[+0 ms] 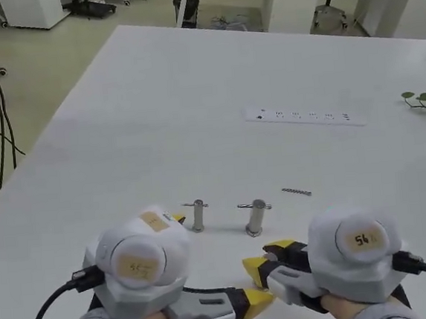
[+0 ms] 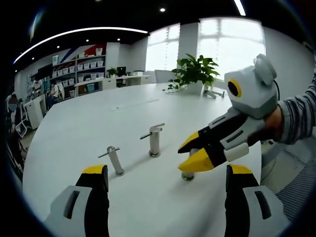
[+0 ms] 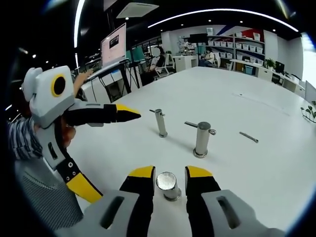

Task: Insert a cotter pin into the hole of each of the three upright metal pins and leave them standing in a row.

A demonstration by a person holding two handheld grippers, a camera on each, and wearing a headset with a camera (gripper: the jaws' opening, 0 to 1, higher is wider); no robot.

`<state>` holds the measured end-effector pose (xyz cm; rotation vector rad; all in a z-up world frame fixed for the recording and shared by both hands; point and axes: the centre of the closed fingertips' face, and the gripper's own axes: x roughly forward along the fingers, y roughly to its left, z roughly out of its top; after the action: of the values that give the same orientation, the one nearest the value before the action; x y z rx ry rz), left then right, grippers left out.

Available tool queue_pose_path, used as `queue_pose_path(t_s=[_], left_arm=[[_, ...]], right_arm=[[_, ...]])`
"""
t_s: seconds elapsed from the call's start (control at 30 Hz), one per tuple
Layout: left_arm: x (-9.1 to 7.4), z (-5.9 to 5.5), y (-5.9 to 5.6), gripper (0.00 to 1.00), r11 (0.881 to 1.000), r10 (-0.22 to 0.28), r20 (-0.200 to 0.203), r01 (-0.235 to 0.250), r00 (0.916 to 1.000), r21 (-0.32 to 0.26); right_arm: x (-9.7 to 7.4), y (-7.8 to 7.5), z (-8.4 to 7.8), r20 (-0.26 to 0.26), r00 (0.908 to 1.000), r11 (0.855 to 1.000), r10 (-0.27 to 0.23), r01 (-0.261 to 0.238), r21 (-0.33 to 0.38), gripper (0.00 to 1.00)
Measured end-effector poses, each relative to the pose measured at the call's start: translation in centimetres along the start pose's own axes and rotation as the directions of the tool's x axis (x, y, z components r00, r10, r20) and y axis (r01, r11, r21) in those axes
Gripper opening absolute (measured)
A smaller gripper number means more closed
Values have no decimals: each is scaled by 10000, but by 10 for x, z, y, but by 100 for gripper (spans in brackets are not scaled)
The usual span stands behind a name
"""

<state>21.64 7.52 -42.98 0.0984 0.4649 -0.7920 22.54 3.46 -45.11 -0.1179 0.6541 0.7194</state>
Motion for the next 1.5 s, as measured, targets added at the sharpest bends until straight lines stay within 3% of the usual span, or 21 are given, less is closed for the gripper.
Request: queue_pose_path(t_s=[0.33,0.57,0.7,0.83,1.07,1.33,1.4,1.5], left_arm=[[0,1,0,99,10000,8,86,-7,10000,-89],[0,2,-1,99,9997,-13,162,17,9999,-252],[0,3,0,99,9996,40,198,-34,9998,-286],[-1,2,3,99,9994,110,208,-103,9997,-338],[-1,0,2,99,9992,96,108,-92,9999,-390],[2,-3,-1,99,9989,13,19,-12,10000,-462],[2,-4,-1,99,9988,3,-19,-4,10000,-480],[2,-6,-1,99,9988,-19,-86,15,10000,-492]], right_arm=[[-28,-21,22,131,9977,9976,666,-664,-216,26],[-31,-60,35,-182,9986,9966,489,-500,-658,27],[-24,-72,38,-571,9936,9887,972,-1029,-1086,27],[-13,-86,41,-844,9900,9841,1133,-1235,-1275,26],[8,-115,36,-1681,9810,9767,970,-1262,-1734,24],[29,-143,26,-2541,9644,9688,731,-1292,-2115,22],[33,-149,21,-2845,9567,9639,621,-1315,-2317,21],[41,-156,20,-2932,9540,9651,631,-1332,-2255,20]])
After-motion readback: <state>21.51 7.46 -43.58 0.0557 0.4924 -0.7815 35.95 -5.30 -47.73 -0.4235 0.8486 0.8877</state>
